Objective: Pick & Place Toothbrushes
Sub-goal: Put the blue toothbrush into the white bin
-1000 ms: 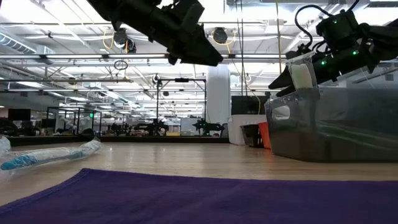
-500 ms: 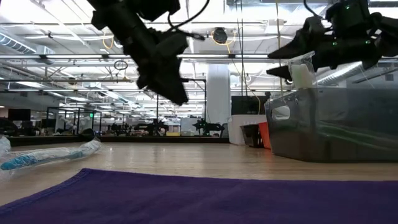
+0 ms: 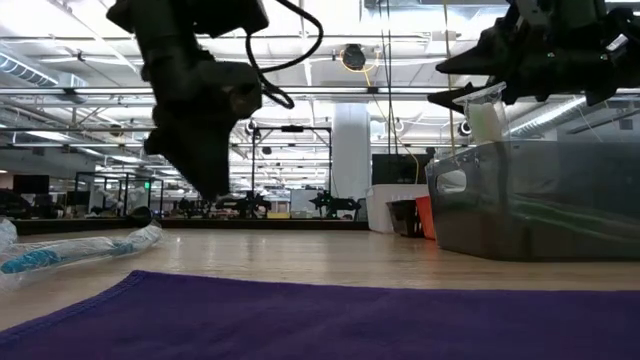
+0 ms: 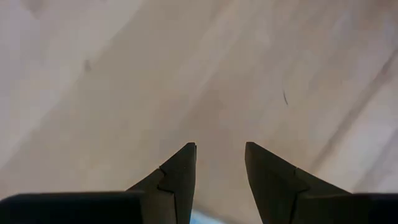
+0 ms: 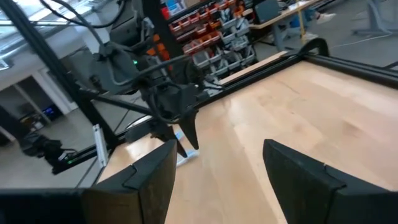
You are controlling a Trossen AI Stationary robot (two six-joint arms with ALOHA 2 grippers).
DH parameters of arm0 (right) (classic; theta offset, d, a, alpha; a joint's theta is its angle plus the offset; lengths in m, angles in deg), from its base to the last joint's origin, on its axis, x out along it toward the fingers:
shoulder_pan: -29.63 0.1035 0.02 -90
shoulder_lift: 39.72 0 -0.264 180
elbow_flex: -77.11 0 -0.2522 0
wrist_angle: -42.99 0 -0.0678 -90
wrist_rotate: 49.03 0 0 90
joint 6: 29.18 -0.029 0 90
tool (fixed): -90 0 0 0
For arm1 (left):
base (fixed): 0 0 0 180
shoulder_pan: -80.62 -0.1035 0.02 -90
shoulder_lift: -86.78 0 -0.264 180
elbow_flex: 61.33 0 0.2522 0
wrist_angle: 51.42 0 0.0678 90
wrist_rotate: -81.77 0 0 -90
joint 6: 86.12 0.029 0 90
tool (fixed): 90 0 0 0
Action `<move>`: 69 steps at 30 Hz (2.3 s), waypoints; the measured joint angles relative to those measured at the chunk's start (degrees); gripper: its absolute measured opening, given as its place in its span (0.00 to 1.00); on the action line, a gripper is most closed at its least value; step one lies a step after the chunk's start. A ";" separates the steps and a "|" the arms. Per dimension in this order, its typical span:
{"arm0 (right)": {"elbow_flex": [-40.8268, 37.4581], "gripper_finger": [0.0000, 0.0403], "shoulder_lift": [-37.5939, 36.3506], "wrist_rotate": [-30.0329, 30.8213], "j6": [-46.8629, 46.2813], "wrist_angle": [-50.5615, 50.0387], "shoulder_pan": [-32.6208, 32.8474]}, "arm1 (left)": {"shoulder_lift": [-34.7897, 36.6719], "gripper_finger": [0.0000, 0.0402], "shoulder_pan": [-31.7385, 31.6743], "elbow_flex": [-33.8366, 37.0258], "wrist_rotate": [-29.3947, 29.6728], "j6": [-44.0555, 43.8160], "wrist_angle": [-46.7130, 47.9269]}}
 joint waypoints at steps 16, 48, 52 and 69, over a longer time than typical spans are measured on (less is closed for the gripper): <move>0.00 0.57 0.00 0.20 2.60 -0.02 5.50 | 0.00 0.35 6.99 0.02 -3.46 -19.17 9.61; 0.00 0.57 0.02 1.17 3.80 0.00 7.33 | -4.25 0.35 8.99 0.02 -0.40 -28.34 10.85; 0.00 0.57 0.02 1.61 3.91 0.00 7.29 | -6.52 0.35 8.79 0.09 -1.58 -28.02 9.60; 0.00 0.57 0.02 1.55 3.90 -0.87 7.31 | -8.46 0.03 6.08 -0.09 -2.41 -21.50 6.60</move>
